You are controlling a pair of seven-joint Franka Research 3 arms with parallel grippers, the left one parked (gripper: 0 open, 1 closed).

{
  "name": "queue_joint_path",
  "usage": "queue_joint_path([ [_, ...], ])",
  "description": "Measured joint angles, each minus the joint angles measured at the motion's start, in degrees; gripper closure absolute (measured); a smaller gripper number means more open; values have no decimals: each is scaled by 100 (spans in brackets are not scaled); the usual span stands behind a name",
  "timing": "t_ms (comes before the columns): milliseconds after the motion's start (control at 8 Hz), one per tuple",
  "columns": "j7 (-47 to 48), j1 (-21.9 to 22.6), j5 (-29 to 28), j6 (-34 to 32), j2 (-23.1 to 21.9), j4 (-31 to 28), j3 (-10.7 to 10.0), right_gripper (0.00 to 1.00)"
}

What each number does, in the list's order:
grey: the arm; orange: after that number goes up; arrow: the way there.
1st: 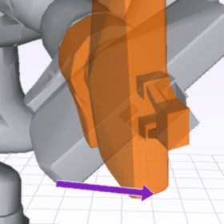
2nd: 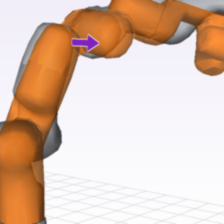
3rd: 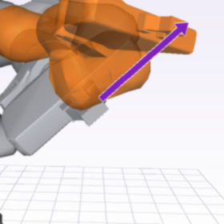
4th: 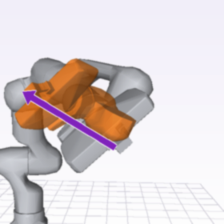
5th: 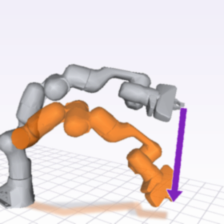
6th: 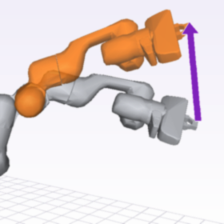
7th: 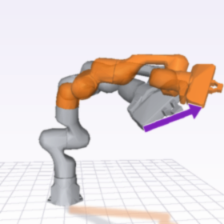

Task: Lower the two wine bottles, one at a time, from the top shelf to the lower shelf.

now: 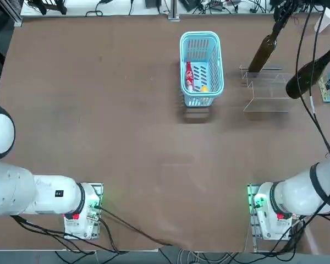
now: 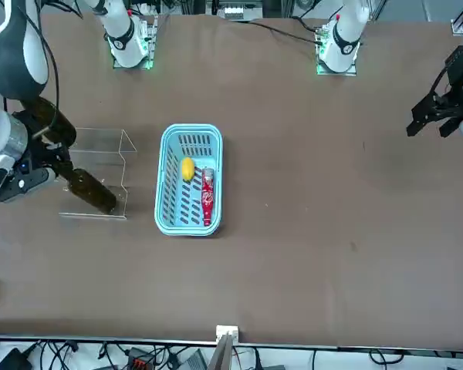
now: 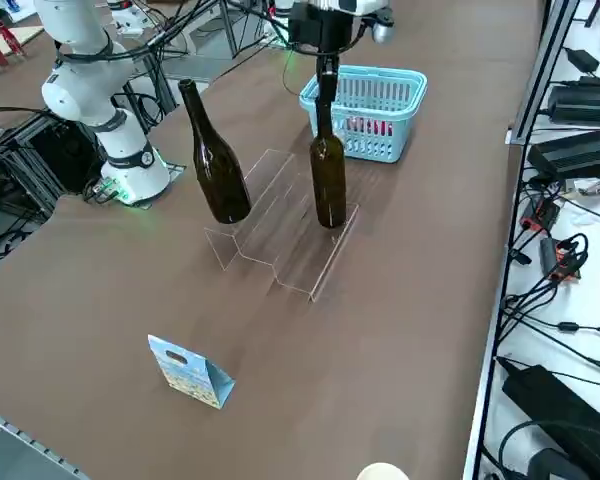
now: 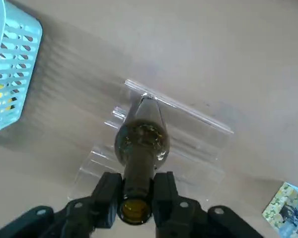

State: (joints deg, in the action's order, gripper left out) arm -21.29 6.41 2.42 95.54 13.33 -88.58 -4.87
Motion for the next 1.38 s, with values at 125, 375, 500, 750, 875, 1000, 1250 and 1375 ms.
queue_joint_path([
  [125,0,0,0,1,0,0,0,62],
  [375,0,0,0,1,0,-3,0,59],
  [500,0,0,0,1,-5,-3,0,51],
  [750,0,1,0,7,-22,2,1,29],
  [875,0,1,0,13,-41,20,3,12],
  [1000,0,1,0,25,-78,66,3,0],
  [1250,0,-5,1,36,-247,275,2,0],
  [1375,0,-19,5,17,-418,346,-7,0],
])
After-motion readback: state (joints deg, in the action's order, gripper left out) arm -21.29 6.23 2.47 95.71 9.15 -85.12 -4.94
